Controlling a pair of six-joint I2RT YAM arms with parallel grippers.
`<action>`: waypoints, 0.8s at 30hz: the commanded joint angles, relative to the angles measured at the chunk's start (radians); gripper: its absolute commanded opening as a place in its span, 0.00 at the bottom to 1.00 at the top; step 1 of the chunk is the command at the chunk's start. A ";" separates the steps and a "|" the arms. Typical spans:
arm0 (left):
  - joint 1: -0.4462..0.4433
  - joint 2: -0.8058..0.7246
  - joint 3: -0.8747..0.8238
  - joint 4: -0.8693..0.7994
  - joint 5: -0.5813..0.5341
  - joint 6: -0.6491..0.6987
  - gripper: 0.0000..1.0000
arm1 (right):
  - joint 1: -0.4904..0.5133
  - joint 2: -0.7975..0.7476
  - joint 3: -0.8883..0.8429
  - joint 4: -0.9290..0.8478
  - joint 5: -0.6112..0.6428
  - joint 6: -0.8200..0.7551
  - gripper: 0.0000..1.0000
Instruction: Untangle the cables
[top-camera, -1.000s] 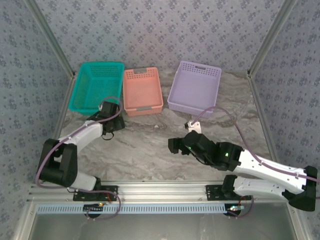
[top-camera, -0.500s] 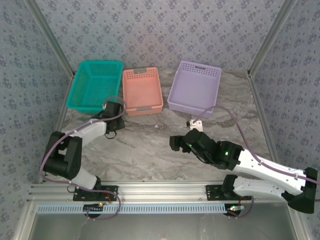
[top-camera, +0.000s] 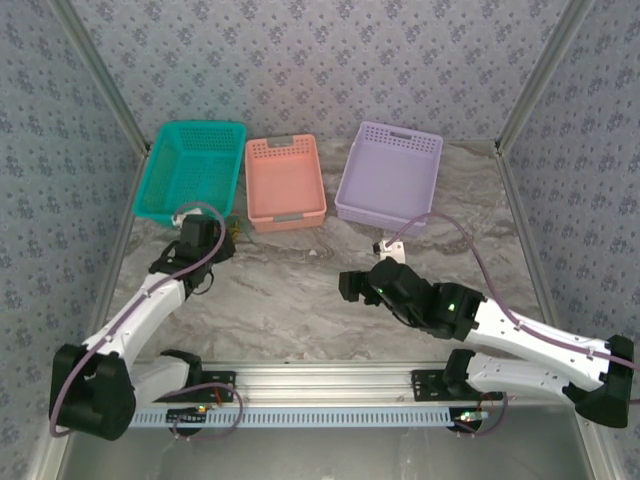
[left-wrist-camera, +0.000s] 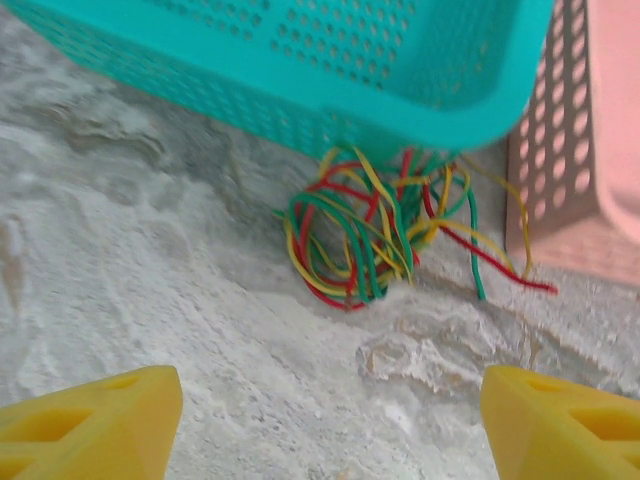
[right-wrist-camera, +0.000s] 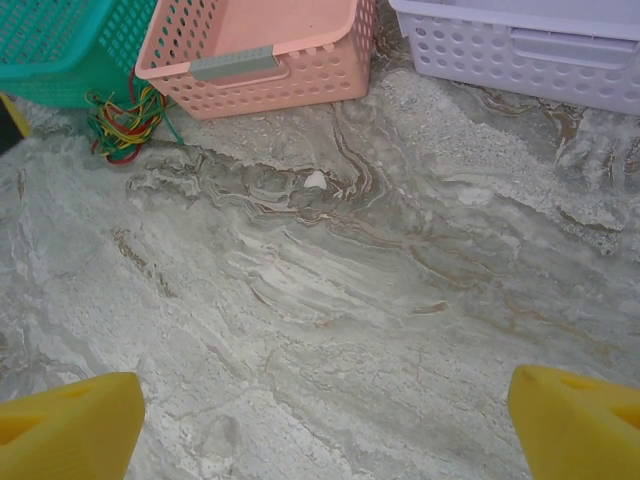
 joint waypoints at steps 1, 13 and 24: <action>0.007 0.054 0.015 0.098 0.095 0.067 0.78 | -0.004 -0.002 -0.006 0.011 -0.003 0.016 0.96; 0.032 0.206 0.084 0.137 0.154 -0.015 0.86 | -0.018 -0.005 -0.011 0.009 -0.011 0.012 0.96; 0.030 0.270 0.109 0.172 0.166 -0.014 0.86 | -0.033 -0.005 -0.031 0.019 -0.030 0.013 0.96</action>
